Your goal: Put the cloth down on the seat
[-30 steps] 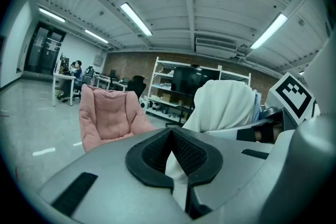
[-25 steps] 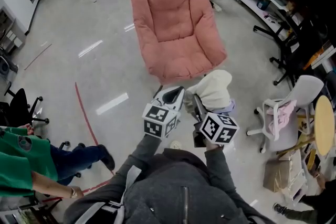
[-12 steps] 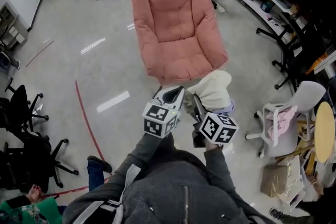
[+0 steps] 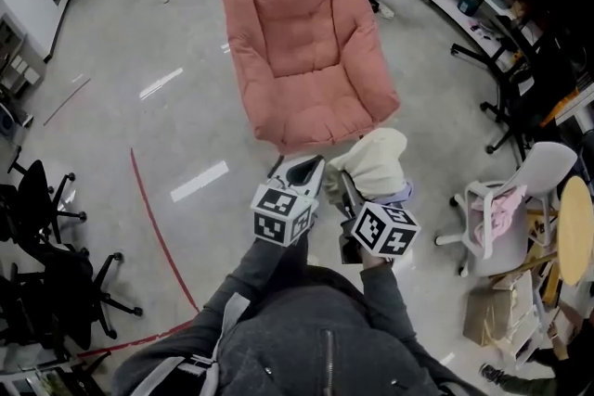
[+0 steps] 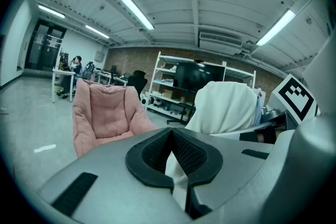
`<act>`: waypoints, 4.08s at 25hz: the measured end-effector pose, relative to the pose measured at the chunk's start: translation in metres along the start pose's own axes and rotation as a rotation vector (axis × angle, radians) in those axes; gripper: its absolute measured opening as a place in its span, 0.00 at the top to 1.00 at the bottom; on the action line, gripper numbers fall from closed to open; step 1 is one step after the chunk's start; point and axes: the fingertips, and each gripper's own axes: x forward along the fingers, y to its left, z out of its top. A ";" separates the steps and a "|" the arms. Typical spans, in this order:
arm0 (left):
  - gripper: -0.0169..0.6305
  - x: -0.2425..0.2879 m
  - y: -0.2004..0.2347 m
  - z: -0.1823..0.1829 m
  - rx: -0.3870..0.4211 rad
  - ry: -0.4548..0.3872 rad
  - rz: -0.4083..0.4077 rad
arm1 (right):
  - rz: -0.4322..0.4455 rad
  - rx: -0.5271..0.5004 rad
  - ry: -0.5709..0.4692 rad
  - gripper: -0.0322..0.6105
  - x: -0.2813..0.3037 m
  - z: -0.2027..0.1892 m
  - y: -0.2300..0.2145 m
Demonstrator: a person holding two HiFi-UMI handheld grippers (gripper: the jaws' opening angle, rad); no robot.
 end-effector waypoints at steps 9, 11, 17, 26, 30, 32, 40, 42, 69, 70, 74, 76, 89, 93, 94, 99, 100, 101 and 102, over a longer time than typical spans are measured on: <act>0.98 0.056 0.022 0.013 0.001 0.011 -0.038 | -0.045 0.028 -0.005 0.68 0.041 0.025 -0.035; 0.97 0.069 0.028 0.019 0.002 0.011 -0.047 | -0.050 0.030 -0.002 0.68 0.053 0.033 -0.040; 0.98 0.110 0.055 0.046 0.012 0.025 -0.075 | -0.068 0.056 -0.001 0.68 0.093 0.063 -0.051; 0.98 0.174 0.102 0.086 0.014 0.021 -0.100 | -0.107 0.078 -0.005 0.68 0.154 0.112 -0.078; 0.97 0.201 0.125 0.104 0.019 0.017 -0.114 | -0.117 0.072 -0.010 0.68 0.183 0.132 -0.084; 0.97 0.215 0.134 0.112 0.022 0.016 -0.128 | -0.122 0.072 -0.013 0.68 0.197 0.141 -0.086; 0.97 0.264 0.148 0.130 0.045 0.028 -0.194 | -0.165 0.090 -0.018 0.68 0.233 0.163 -0.108; 0.97 0.271 0.153 0.132 0.047 0.029 -0.202 | -0.173 0.097 -0.019 0.68 0.240 0.165 -0.113; 0.97 0.287 0.172 0.114 -0.011 0.067 -0.229 | -0.213 0.110 0.015 0.68 0.259 0.159 -0.122; 0.98 0.290 0.172 0.113 -0.018 0.070 -0.229 | -0.214 0.109 0.020 0.68 0.260 0.159 -0.124; 0.97 0.304 0.172 0.114 -0.037 0.074 -0.225 | -0.210 0.102 0.032 0.68 0.264 0.166 -0.134; 0.97 0.313 0.173 0.116 -0.040 0.073 -0.224 | -0.206 0.099 0.035 0.68 0.268 0.170 -0.139; 0.97 0.386 0.164 0.130 -0.002 0.117 -0.227 | -0.184 0.144 0.026 0.68 0.296 0.215 -0.202; 0.97 0.413 0.167 0.136 0.003 0.126 -0.210 | -0.159 0.158 0.028 0.68 0.311 0.231 -0.221; 0.98 0.419 0.167 0.137 0.004 0.129 -0.205 | -0.151 0.164 0.028 0.68 0.315 0.235 -0.225; 0.97 0.455 0.169 0.134 0.003 0.159 -0.183 | -0.128 0.200 0.043 0.68 0.337 0.245 -0.254; 0.97 0.463 0.170 0.133 0.001 0.167 -0.181 | -0.125 0.211 0.047 0.68 0.342 0.247 -0.261; 0.98 0.470 0.170 0.132 0.000 0.175 -0.178 | -0.121 0.225 0.050 0.68 0.347 0.248 -0.267; 0.97 0.477 0.171 0.131 0.001 0.183 -0.174 | -0.118 0.238 0.053 0.68 0.352 0.249 -0.274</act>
